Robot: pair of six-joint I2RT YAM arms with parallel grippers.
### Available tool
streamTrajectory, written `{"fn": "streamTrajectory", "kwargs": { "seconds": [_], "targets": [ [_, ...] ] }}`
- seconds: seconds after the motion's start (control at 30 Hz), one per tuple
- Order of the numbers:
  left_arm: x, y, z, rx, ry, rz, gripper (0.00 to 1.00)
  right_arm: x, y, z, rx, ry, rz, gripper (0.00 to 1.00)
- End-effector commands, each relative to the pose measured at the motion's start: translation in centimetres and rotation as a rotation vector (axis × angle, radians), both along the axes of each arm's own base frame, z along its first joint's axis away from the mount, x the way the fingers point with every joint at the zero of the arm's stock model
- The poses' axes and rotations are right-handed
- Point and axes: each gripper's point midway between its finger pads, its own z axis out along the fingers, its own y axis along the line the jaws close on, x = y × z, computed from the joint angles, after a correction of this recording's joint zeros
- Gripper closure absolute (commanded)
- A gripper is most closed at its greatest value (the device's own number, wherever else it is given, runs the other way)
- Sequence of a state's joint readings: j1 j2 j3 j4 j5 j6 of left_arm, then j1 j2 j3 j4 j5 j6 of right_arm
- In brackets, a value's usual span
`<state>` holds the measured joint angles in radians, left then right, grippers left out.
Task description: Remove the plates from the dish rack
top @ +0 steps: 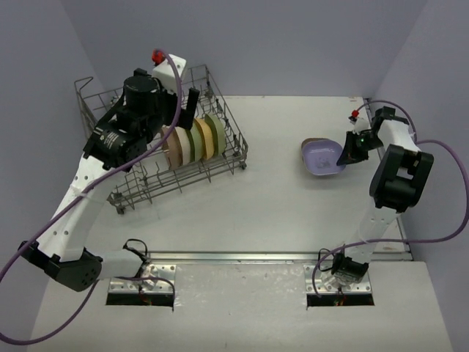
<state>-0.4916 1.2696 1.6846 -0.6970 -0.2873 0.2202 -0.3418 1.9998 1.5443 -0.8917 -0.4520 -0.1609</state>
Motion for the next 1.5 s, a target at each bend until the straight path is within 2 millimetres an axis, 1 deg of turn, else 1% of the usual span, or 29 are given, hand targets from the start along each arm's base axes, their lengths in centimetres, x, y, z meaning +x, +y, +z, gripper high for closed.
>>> {"fn": "streamTrajectory", "kwargs": {
  "seconds": [0.0,0.07,0.17,0.2,0.33,0.43,0.47,0.5,0.57,0.67,0.7,0.73,0.8,0.83,0.87,1.0,1.03,1.07,1.13,1.2,1.27,1.37,1.47],
  "targets": [
    [-1.1,0.0,-2.1,-0.178,0.1,-0.009,0.0,3.6,-1.1,1.1,-0.031,-0.092,-0.04,1.0],
    [-1.4,0.6,-2.8,-0.186,0.108,0.005,0.0,4.5,-1.4,0.6,-0.028,-0.088,-0.066,1.0],
    [-1.7,1.2,-3.1,-0.193,0.101,0.016,0.0,5.5,-1.7,0.0,-0.02,-0.085,-0.092,1.0],
    [-1.8,1.3,-3.6,-0.19,0.11,0.021,0.0,5.8,-1.7,0.0,-0.018,-0.088,-0.099,1.0],
    [-1.9,2.1,-4.5,-0.191,0.121,0.045,0.0,6.5,-1.8,-0.6,-0.009,-0.083,-0.112,1.0],
    [-1.9,2.2,-5.2,-0.193,0.139,0.054,0.0,6.8,-1.8,-1.1,0.0,-0.077,-0.121,1.0],
    [-1.8,2.3,-5.5,-0.195,0.146,0.058,0.0,6.8,-1.8,-1.3,0.003,-0.071,-0.122,0.99],
    [-1.7,2.4,-5.7,-0.197,0.153,0.062,0.0,6.7,-1.7,-1.6,0.006,-0.063,-0.122,0.95],
    [-1.6,2.4,-5.9,-0.199,0.16,0.064,0.0,6.4,-1.7,-2.0,0.007,-0.052,-0.118,0.91],
    [-1.5,2.6,-6.3,-0.199,0.177,0.065,0.0,5.8,-1.6,-2.5,0.001,-0.035,-0.118,0.74],
    [-1.4,2.7,-6.4,-0.196,0.181,0.069,0.0,5.6,-1.6,-2.4,-0.005,-0.033,-0.12,0.66],
    [-1.3,2.8,-6.5,-0.196,0.183,0.071,0.0,5.5,-1.6,-2.5,-0.005,-0.028,-0.121,0.6],
    [-1.2,3.0,-6.9,-0.233,0.2,0.098,0.0,5.3,-1.7,-1.7,-0.024,-0.041,-0.126,0.4],
    [-1.1,3.1,-7.2,-0.239,0.207,0.107,0.0,5.2,-1.7,-1.4,-0.032,-0.046,-0.126,0.33],
    [-1.1,3.3,-7.4,-0.251,0.214,0.116,0.0,5.2,-1.7,-0.9,-0.04,-0.055,-0.124,0.29],
    [-0.9,4.3,-8.7,-0.301,0.261,0.158,0.0,5.2,-1.6,1.8,-0.067,-0.103,-0.116,0.27],
    [-0.8,4.7,-9.3,-0.32,0.281,0.17,0.0,5.2,-1.5,2.7,-0.073,-0.121,-0.114,0.27],
    [-0.6,5.4,-9.9,-0.329,0.297,0.197,0.01,5.3,-1.4,3.9,-0.08,-0.147,-0.11,0.27],
    [-0.4,5.9,-10.8,-0.351,0.326,0.215,0.03,5.3,-1.1,5.3,-0.086,-0.175,-0.104,0.26],
    [-0.1,6.1,-12.2,-0.407,0.38,0.219,0.07,5.2,-0.2,7.4,-0.087,-0.216,-0.087,0.25],
    [0.2,6.4,-13.1,-0.466,0.421,0.216,0.12,5.0,0.7,8.8,-0.086,-0.243,-0.065,0.25],
    [0.8,6.8,-14.9,-0.522,0.48,0.217,0.2,4.7,2.0,10.6,-0.089,-0.277,-0.039,0.25],
    [1.7,6.3,-15.7,-0.548,0.488,0.183,0.31,4.1,3.1,12.0,-0.078,-0.299,-0.017,0.25]
  ]
}}
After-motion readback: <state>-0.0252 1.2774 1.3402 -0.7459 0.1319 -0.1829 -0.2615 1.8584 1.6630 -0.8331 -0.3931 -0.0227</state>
